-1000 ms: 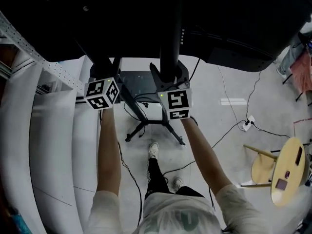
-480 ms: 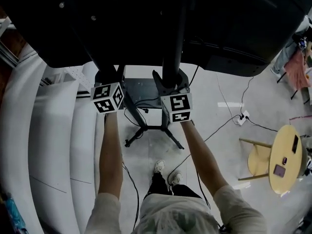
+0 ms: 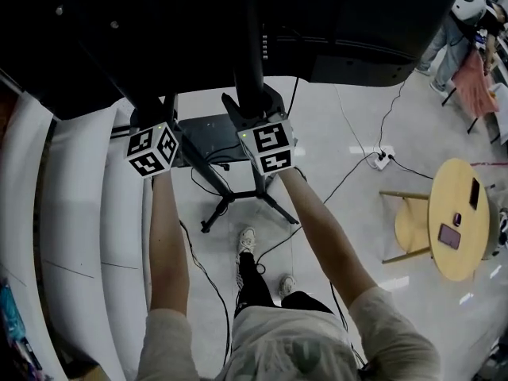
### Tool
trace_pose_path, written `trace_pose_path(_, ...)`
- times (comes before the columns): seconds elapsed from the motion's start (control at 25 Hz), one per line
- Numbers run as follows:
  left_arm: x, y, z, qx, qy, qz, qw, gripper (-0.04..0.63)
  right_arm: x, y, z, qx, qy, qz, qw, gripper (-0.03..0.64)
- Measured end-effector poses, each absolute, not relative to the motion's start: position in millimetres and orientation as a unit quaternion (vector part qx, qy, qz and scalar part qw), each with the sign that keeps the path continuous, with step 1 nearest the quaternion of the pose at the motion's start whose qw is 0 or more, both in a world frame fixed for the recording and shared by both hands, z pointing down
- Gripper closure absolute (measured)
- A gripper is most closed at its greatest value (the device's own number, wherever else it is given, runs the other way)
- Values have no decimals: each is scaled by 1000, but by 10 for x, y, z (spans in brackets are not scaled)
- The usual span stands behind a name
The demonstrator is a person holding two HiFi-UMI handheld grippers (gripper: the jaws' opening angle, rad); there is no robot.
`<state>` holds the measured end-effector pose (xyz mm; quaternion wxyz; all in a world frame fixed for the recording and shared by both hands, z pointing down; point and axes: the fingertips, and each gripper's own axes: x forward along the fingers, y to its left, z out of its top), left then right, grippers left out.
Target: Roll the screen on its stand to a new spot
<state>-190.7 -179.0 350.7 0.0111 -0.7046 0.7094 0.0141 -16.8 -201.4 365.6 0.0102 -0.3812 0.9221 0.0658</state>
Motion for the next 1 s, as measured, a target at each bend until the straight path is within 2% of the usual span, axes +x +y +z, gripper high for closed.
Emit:
trace_pose_path(0.48, -1271, -754, 3498, -695, 719, 13, 12, 379, 475, -1072, 3644, -387, 920, 63, 5, 373)
trace_pose_path(1.0, -1093, 417, 3529, -703, 711, 8, 5, 380, 644, 190, 3631, -374, 924, 67, 40, 377)
